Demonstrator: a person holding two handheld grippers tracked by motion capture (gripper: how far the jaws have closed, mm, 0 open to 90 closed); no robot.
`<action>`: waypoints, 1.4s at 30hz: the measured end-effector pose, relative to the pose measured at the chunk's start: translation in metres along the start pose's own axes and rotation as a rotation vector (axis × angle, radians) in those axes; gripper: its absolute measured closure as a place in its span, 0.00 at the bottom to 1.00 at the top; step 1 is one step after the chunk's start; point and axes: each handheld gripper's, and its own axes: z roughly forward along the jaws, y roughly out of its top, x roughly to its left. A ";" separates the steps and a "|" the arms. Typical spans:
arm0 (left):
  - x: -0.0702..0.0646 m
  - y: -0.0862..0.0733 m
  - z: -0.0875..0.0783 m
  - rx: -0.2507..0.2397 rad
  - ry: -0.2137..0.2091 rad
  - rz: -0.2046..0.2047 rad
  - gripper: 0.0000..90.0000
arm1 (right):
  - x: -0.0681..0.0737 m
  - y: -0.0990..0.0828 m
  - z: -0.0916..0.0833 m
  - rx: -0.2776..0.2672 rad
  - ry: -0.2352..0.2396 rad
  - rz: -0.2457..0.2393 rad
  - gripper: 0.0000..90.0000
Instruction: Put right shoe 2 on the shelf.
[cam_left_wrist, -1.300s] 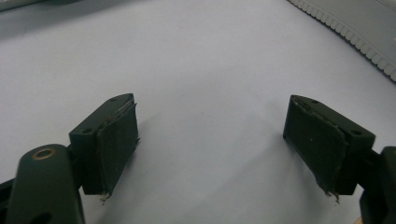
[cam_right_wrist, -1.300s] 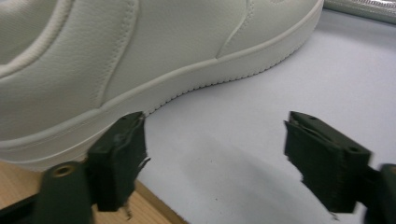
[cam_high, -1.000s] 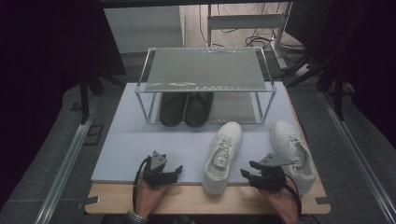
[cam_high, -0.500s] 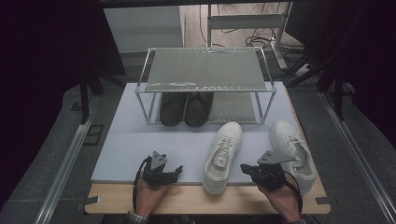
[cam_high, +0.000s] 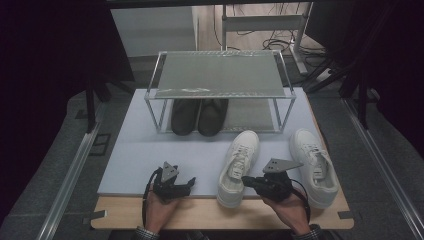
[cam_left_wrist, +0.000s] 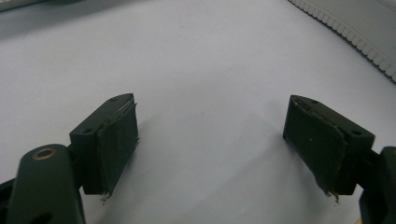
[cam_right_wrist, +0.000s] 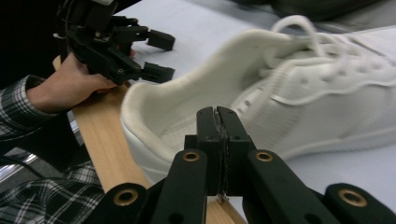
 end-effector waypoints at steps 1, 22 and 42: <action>0.000 0.000 0.000 0.000 0.000 0.000 0.19 | 0.002 0.001 0.002 0.000 0.002 -0.003 0.98; 0.000 0.000 0.000 0.001 0.002 0.000 0.20 | 0.001 -0.003 0.012 0.023 0.005 -0.023 1.00; 0.000 0.000 0.000 0.000 0.003 -0.001 0.20 | -0.011 -0.008 -0.002 0.030 -0.013 0.004 1.00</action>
